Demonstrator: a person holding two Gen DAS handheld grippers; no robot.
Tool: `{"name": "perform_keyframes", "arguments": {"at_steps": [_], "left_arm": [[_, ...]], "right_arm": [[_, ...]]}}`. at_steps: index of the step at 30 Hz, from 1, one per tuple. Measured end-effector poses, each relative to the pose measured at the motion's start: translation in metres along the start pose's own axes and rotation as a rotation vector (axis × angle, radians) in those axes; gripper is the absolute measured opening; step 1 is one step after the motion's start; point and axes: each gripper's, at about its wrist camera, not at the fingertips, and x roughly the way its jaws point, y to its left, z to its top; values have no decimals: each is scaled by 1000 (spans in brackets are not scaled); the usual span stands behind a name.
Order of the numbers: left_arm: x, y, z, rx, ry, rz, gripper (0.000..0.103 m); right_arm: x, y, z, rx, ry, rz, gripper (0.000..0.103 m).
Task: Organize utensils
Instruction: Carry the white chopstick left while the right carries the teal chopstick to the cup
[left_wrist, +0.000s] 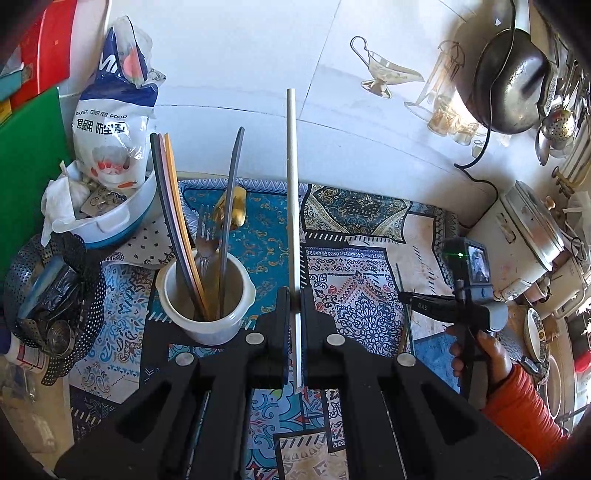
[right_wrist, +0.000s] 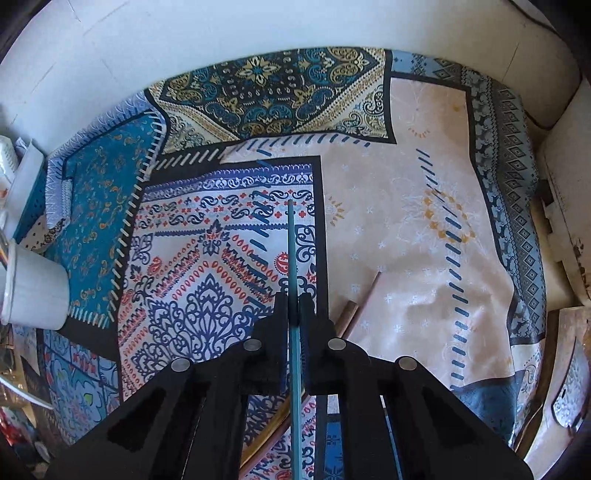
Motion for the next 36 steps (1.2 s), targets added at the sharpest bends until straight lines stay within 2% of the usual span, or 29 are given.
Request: {"name": "perform_keyframes", "arguments": {"at_steps": [10,17,26,36], "left_arm": [[-14,-1,9,1,-48,-5,4],[-29,-2,13,10,-84,-8,4],[-47,7,25,3,-147,3,4],[-60,38,51,-11,-225,66,4]], "right_arm": [[-71,-8,-14,38,-147,44,5],[-119,5,-19,33,-264,80,5],[-175,40,-8,-45,-401,119,5],[-209,106,27,-136,-497,230,5]]}}
